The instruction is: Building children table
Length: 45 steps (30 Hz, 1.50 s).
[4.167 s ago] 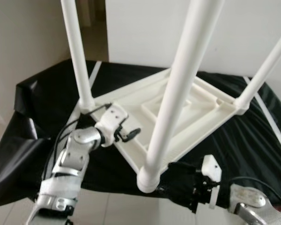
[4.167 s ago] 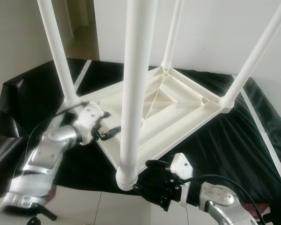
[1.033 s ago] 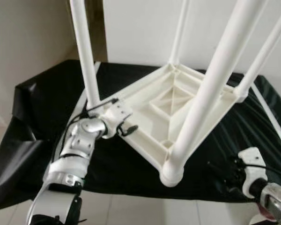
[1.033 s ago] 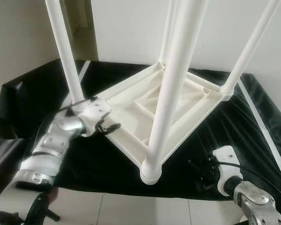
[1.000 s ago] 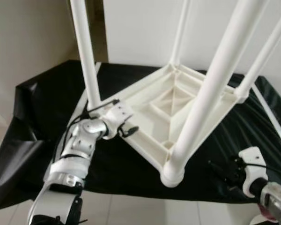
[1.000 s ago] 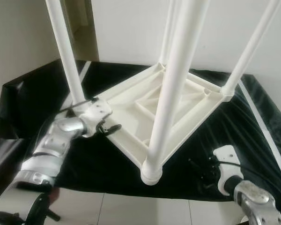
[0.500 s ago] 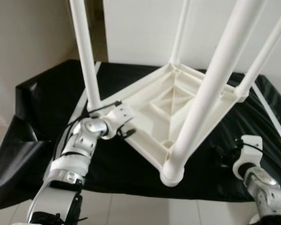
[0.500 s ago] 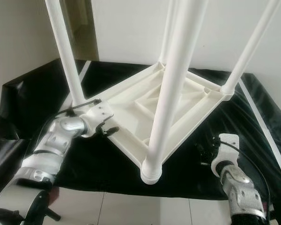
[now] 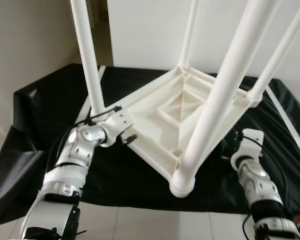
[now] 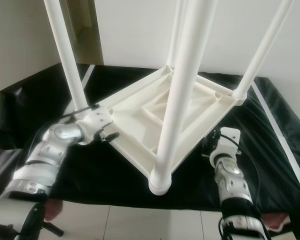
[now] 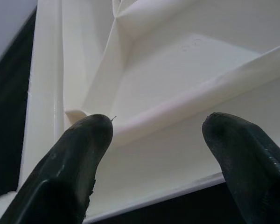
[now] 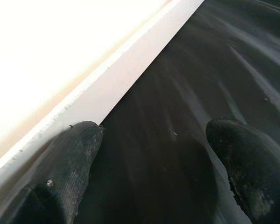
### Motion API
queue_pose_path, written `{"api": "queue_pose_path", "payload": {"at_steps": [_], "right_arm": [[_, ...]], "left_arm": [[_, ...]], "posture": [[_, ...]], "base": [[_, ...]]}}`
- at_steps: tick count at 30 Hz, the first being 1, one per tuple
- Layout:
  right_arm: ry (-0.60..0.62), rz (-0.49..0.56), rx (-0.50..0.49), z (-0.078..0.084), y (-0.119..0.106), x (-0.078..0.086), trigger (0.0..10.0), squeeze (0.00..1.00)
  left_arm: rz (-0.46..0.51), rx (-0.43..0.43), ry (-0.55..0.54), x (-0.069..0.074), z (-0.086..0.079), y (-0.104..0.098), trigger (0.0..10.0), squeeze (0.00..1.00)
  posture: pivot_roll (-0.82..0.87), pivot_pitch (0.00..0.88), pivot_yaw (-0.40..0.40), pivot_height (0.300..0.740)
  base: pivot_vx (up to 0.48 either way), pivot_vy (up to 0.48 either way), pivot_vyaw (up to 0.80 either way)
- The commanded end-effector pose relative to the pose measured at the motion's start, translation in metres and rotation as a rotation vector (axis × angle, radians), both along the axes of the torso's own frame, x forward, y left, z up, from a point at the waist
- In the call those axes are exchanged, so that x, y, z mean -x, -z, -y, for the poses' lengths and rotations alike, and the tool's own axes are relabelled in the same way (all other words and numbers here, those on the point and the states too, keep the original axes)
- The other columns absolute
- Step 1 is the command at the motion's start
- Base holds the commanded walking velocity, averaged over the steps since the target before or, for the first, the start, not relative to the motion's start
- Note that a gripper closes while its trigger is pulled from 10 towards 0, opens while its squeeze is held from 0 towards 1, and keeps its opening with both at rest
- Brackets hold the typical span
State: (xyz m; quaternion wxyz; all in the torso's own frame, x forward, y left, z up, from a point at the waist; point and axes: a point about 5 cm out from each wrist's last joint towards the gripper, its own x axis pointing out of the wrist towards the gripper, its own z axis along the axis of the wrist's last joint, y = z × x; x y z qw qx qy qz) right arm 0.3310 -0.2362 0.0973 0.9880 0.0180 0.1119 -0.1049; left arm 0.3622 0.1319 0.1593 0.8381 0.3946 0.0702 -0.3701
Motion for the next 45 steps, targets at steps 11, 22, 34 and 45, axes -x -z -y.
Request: {"api": "queue_pose_path", "payload": {"at_steps": [11,22,34,45], "right_arm": [[-0.045,0.023,0.031,-0.022,0.005,-0.012,10.0,0.0],[-0.046,0.031,0.053,-0.025,0.009,-0.014,10.0,0.0],[-0.078,0.127,0.107,-0.027,0.003,-0.011,10.0,0.0],[-0.075,0.151,0.226,-0.024,0.003,-0.008,10.0,0.0]], "left_arm": [[0.009,-0.119,-0.02,0.015,0.006,0.036,10.0,0.0],[-0.012,0.025,-0.086,0.004,0.016,0.025,10.0,0.0],[-0.157,0.228,-0.363,-0.012,0.013,0.028,10.0,0.0],[-0.407,0.049,-0.296,0.006,-0.005,0.058,10.0,0.0]], "posture": [[0.03,0.0,-0.023,0.74],[0.02,0.0,-0.011,0.74],[0.01,0.0,-0.014,0.74],[0.01,0.0,-0.012,0.74]], "base": [[0.0,0.0,0.0],[0.0,0.0,0.0],[0.0,0.0,0.0],[0.0,0.0,0.0]]}}
